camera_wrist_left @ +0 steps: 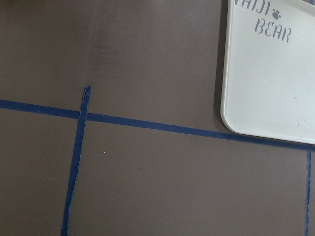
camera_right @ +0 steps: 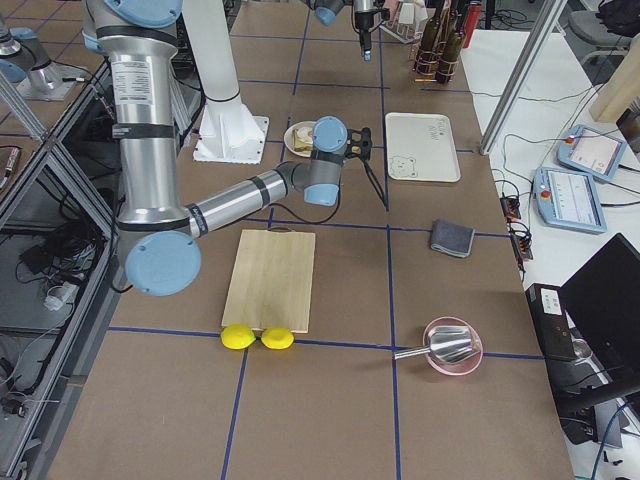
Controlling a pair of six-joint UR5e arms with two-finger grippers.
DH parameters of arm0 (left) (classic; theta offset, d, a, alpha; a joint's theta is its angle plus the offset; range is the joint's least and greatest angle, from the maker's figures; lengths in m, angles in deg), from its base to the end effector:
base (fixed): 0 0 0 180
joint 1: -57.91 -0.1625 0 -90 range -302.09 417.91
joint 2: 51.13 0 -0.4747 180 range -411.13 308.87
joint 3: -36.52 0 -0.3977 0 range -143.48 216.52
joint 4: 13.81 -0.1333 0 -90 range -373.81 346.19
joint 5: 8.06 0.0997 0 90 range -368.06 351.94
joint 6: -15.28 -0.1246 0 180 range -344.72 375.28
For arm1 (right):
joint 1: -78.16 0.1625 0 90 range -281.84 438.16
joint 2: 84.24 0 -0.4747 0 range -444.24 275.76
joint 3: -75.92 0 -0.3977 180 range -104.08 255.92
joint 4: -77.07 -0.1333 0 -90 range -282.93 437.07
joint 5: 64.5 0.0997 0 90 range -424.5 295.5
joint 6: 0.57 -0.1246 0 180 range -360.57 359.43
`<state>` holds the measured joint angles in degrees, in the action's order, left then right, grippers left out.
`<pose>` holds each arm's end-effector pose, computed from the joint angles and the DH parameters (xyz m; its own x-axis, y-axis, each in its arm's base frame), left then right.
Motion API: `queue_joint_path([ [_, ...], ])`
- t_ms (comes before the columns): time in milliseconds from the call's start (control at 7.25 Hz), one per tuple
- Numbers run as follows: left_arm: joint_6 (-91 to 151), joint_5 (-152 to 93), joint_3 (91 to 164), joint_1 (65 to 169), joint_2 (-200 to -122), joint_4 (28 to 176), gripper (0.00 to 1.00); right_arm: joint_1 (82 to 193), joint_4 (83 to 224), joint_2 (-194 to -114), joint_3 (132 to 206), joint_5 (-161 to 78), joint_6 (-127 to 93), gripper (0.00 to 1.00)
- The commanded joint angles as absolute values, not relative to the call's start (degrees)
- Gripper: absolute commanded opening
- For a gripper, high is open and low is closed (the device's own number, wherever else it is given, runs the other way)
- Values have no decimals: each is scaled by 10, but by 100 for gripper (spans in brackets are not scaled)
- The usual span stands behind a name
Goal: Make sandwich and place on tray
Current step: 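Carry the bread slice with the right gripper over the egg toast and lower it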
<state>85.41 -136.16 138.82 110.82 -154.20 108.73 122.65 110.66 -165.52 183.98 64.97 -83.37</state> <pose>0.3185 -0.5148 0.4221 0.4075 -0.0955 -0.9082 0.1850 0.9825 -0.0203 -0.3433 -0.4130 0.3649 0.0953 -0.0420 0.9946 -0.0794 0.9956 0.0497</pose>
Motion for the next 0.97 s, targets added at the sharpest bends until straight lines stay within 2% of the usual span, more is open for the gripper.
queue_joint_path([
  [0,855,-1362,1383,1108,-1541,1097,100,1065,1134,-1597,1839,460,-870,0],
  [414,857,-1364,1384,1108,-1542,1097,100,972,1190,-1563,1828,362,-870,0],
  [828,856,-1363,1383,1107,-1543,1097,100,967,1214,-1546,1800,353,-862,0],
])
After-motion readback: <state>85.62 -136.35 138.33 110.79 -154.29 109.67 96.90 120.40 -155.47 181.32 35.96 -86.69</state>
